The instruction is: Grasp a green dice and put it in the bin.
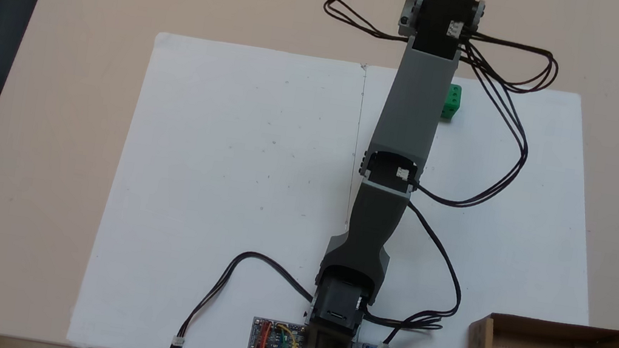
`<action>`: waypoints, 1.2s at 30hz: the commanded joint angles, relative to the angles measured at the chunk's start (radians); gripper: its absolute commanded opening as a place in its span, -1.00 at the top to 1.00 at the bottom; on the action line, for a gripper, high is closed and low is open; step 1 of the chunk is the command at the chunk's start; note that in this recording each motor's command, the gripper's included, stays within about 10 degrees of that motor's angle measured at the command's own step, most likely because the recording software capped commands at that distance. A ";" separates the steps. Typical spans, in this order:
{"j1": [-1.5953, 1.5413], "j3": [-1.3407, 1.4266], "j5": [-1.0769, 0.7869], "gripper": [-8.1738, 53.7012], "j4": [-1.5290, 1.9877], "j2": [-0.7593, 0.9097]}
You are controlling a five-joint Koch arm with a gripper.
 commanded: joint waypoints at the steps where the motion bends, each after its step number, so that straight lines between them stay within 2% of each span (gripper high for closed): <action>1: 0.018 -0.067 0.054 -0.66 0.175 0.012; 22: 0.100 -0.330 0.054 -0.66 0.190 -0.241; 36: 0.121 -0.357 0.031 -0.66 0.188 -0.333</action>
